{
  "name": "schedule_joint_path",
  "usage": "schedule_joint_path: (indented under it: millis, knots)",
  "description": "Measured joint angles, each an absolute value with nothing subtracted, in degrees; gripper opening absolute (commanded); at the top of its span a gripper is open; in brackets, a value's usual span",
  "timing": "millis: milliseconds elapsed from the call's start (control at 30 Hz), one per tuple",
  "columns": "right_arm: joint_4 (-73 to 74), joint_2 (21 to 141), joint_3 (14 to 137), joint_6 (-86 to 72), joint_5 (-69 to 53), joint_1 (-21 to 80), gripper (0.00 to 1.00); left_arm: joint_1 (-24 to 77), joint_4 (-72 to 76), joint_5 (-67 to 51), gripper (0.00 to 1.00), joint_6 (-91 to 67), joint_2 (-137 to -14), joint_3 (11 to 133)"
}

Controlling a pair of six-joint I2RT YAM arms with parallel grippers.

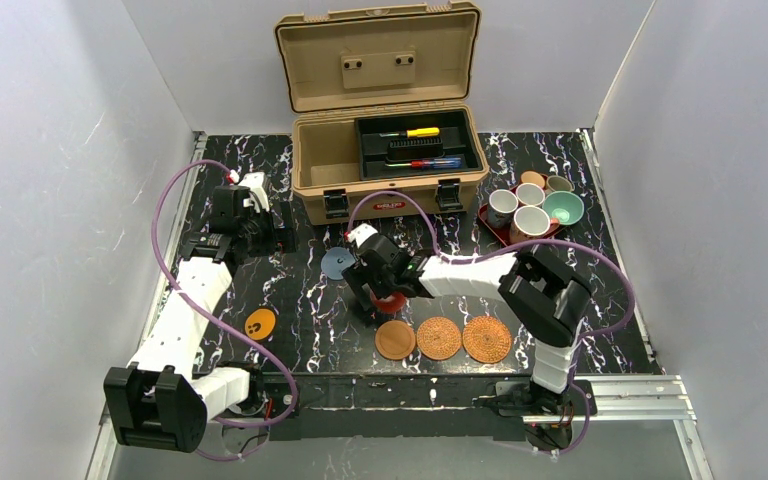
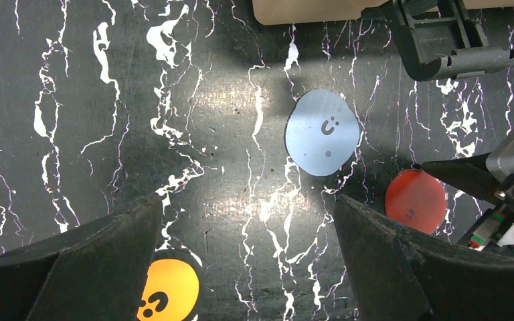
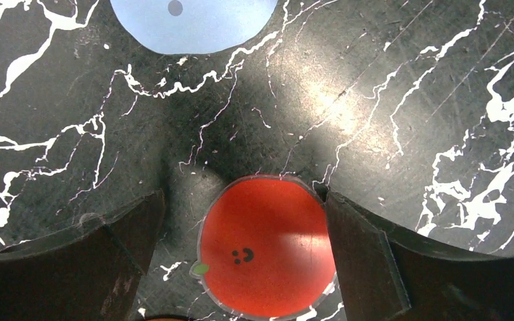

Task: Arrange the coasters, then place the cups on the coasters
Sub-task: Move the coaster to the center of the board.

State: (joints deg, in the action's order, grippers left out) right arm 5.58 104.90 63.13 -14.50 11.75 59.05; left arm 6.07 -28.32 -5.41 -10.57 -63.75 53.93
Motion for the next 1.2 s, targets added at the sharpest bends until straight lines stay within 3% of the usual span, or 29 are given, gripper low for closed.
schedule_joint_path:
  millis: [1200]
  knots:
    - [2.85,103.79,59.66,-10.48,10.33,56.64,0.75,6.07,-28.34,-5.63,0.98,-10.74,-65.17,53.93]
